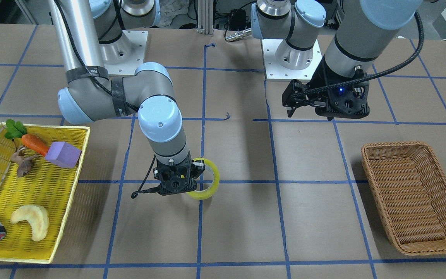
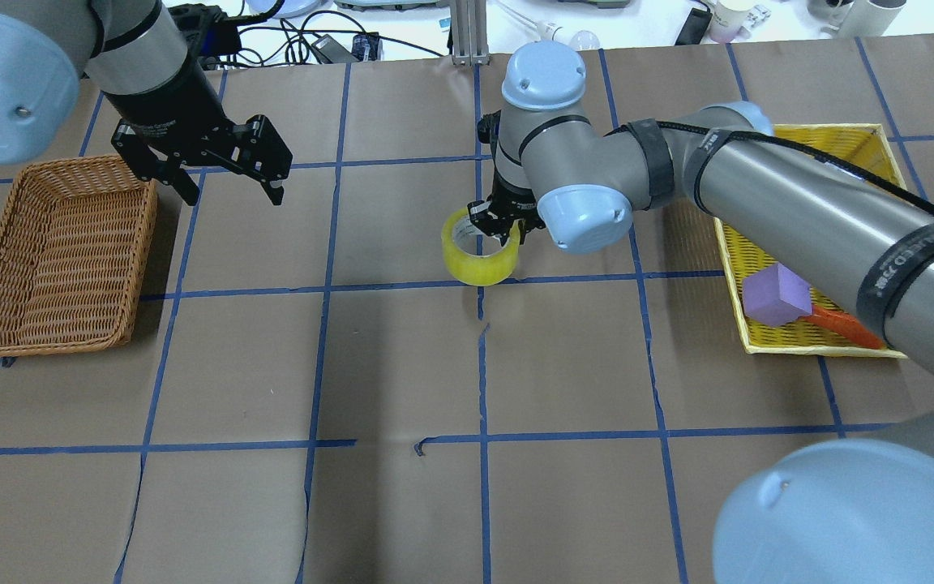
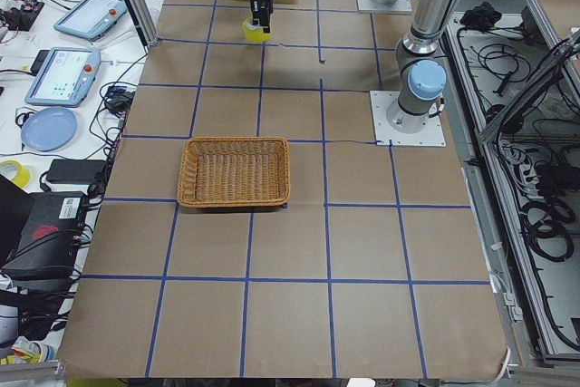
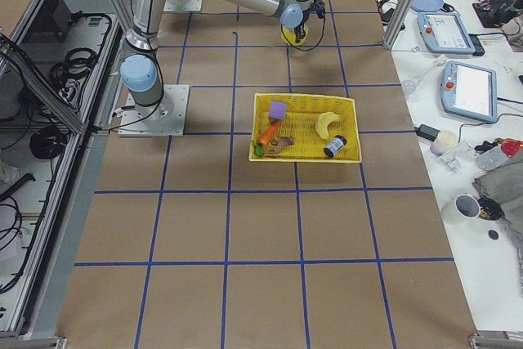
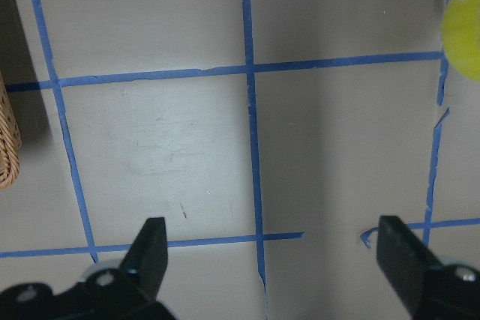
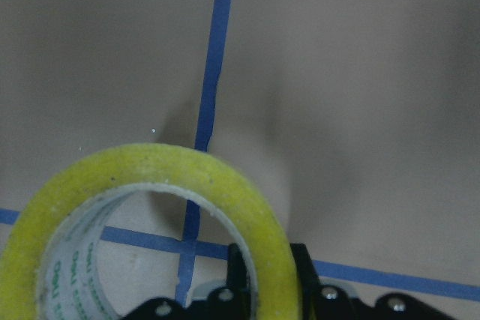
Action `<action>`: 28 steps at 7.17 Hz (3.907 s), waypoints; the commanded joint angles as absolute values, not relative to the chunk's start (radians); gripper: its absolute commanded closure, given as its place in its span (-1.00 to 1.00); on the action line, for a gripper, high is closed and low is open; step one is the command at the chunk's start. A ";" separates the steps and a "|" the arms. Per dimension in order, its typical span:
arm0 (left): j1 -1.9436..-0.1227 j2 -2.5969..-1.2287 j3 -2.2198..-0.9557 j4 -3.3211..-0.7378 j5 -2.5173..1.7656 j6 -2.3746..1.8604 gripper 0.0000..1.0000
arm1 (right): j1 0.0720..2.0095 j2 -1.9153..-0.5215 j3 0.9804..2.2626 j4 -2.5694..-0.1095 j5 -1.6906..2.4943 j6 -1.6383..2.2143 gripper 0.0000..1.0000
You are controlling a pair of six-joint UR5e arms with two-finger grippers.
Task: Transfer tape with both arms
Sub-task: 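Carry the tape roll to the table center and lower it, then release the tape and raise the right gripper back toward the tray, then reach the left gripper to the tape roll and grasp its rim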
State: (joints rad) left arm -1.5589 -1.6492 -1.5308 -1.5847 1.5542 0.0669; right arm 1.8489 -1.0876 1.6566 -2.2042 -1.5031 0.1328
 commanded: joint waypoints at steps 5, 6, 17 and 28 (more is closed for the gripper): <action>-1.559 -1.643 -1.562 -1.578 1.559 0.067 -1.00 | 1.882 -1.055 1.717 -2.385 -1.520 0.160 1.00; -1.559 -1.643 -1.562 -1.577 1.559 0.067 -1.00 | 1.879 -1.042 1.683 -2.426 -1.541 0.160 1.00; -1.571 -1.675 -1.549 -1.454 1.459 0.055 -1.00 | 1.770 -1.351 1.572 -1.874 -1.606 0.115 -1.00; -1.778 -2.150 -1.591 -0.801 1.391 -0.054 -1.00 | 1.641 -1.563 1.505 -1.598 -1.545 0.028 -1.00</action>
State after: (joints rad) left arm -1.7770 -2.1079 -1.5913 -0.8394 1.3911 -0.0558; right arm 1.6412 -1.5612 1.5057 -1.6026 -1.5479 0.0266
